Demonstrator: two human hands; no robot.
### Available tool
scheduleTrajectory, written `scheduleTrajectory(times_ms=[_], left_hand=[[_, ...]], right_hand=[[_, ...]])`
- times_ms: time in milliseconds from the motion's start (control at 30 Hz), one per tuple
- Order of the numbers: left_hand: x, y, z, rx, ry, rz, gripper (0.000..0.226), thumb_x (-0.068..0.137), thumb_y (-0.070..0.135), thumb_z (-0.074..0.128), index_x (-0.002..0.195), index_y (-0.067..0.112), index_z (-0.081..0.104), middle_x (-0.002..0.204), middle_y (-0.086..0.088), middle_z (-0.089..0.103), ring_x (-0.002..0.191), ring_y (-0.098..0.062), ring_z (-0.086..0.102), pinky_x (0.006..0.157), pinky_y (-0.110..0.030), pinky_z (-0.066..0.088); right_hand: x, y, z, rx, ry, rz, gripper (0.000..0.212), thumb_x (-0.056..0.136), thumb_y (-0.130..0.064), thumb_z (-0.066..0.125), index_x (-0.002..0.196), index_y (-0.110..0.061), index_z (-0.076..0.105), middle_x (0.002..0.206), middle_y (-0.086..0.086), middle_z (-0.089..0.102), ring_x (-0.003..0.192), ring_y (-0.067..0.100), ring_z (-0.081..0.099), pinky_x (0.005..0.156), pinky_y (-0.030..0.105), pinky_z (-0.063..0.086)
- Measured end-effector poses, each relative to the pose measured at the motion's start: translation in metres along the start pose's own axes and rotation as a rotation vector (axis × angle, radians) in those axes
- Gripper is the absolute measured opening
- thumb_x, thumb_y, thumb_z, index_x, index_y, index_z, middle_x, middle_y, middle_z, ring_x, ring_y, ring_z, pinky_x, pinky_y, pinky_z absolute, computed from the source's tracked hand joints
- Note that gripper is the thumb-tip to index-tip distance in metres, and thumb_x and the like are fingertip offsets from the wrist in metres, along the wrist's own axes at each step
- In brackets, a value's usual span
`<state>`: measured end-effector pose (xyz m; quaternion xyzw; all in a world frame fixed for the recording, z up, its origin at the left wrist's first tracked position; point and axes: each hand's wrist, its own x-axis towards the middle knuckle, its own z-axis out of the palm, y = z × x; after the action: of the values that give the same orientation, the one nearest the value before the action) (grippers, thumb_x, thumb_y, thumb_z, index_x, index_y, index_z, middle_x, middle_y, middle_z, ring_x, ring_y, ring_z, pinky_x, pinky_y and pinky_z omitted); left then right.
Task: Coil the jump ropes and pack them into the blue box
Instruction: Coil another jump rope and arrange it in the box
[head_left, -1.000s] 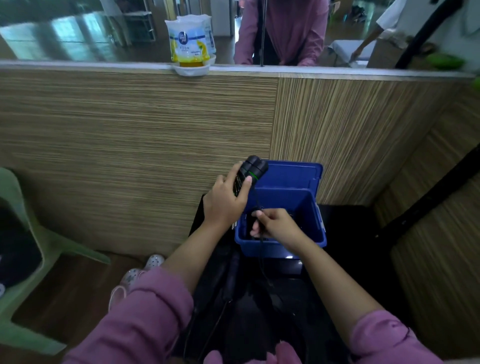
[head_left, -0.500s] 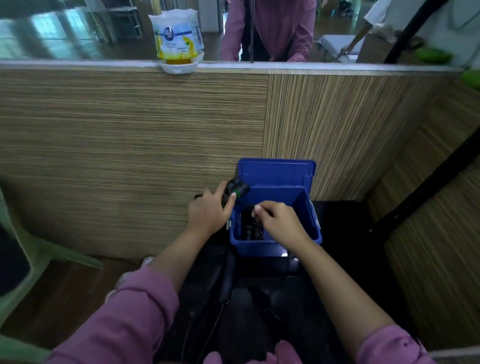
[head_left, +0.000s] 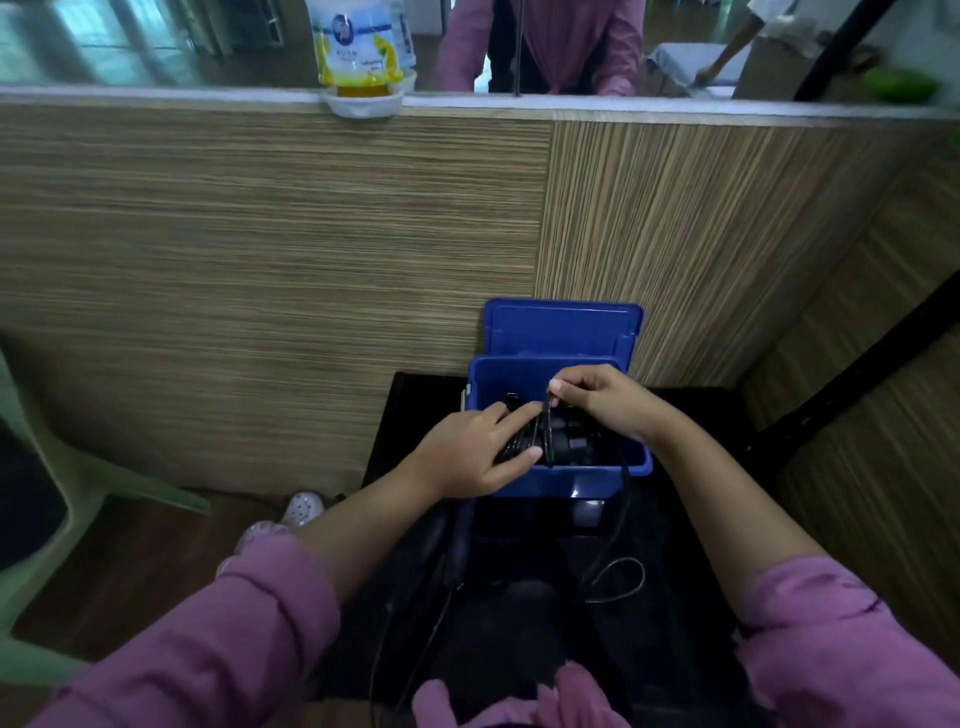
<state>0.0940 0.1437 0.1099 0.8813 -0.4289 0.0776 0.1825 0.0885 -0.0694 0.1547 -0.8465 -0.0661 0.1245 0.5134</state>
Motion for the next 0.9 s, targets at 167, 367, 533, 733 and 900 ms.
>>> scheduleTrajectory(times_ms=[167, 367, 533, 733, 900], left_hand=[[-0.001, 0.009, -0.006, -0.119, 0.033, -0.040, 0.067, 0.092, 0.063, 0.036, 0.143, 0.021, 0.041, 0.089, -0.003, 0.061, 0.073, -0.020, 0.061, 0.063, -0.040, 0.054], [-0.001, 0.028, -0.010, -0.308, 0.061, -0.246, 0.078, 0.071, 0.080, 0.051, 0.137, 0.041, 0.038, 0.116, 0.008, 0.063, 0.104, -0.010, 0.061, 0.089, -0.034, 0.052], [0.004, 0.042, -0.008, -0.269, 0.084, -0.301, 0.069, 0.074, 0.080, 0.042, 0.133, 0.045, 0.034, 0.118, 0.015, 0.060, 0.100, -0.005, 0.060, 0.084, -0.030, 0.053], [0.003, 0.033, -0.006, -0.359, 0.138, -0.449, 0.063, 0.073, 0.079, 0.043, 0.128, 0.048, 0.036, 0.115, 0.021, 0.058, 0.106, -0.005, 0.058, 0.086, -0.026, 0.045], [0.003, 0.043, -0.010, -0.353, 0.123, -0.397, 0.066, 0.070, 0.080, 0.045, 0.128, 0.047, 0.038, 0.110, 0.024, 0.056, 0.097, -0.001, 0.058, 0.086, -0.027, 0.049]], right_hand=[[-0.001, 0.011, -0.011, 0.128, -0.096, 0.019, 0.024, 0.095, -0.027, 0.053, 0.087, -0.010, 0.068, 0.082, 0.003, 0.066, 0.080, 0.016, 0.062, 0.080, 0.033, 0.050], [-0.001, 0.014, -0.017, 0.315, 0.031, 0.086, 0.029, 0.071, -0.039, 0.077, 0.081, -0.013, 0.069, 0.083, 0.009, 0.066, 0.080, 0.024, 0.064, 0.079, 0.037, 0.053], [-0.005, 0.022, -0.007, 0.439, 0.037, 0.275, 0.055, 0.075, -0.054, 0.070, 0.103, -0.007, 0.072, 0.101, 0.013, 0.074, 0.095, 0.027, 0.070, 0.088, 0.036, 0.053], [-0.009, 0.033, 0.015, 0.475, 0.155, 0.214, 0.035, 0.097, -0.036, 0.047, 0.070, -0.022, 0.065, 0.058, 0.001, 0.042, 0.052, 0.014, 0.034, 0.052, 0.028, 0.027], [-0.010, 0.037, 0.027, 0.522, 0.182, 0.263, 0.030, 0.093, -0.017, 0.047, 0.070, -0.021, 0.067, 0.058, 0.003, 0.051, 0.055, 0.017, 0.039, 0.054, 0.028, 0.033]])
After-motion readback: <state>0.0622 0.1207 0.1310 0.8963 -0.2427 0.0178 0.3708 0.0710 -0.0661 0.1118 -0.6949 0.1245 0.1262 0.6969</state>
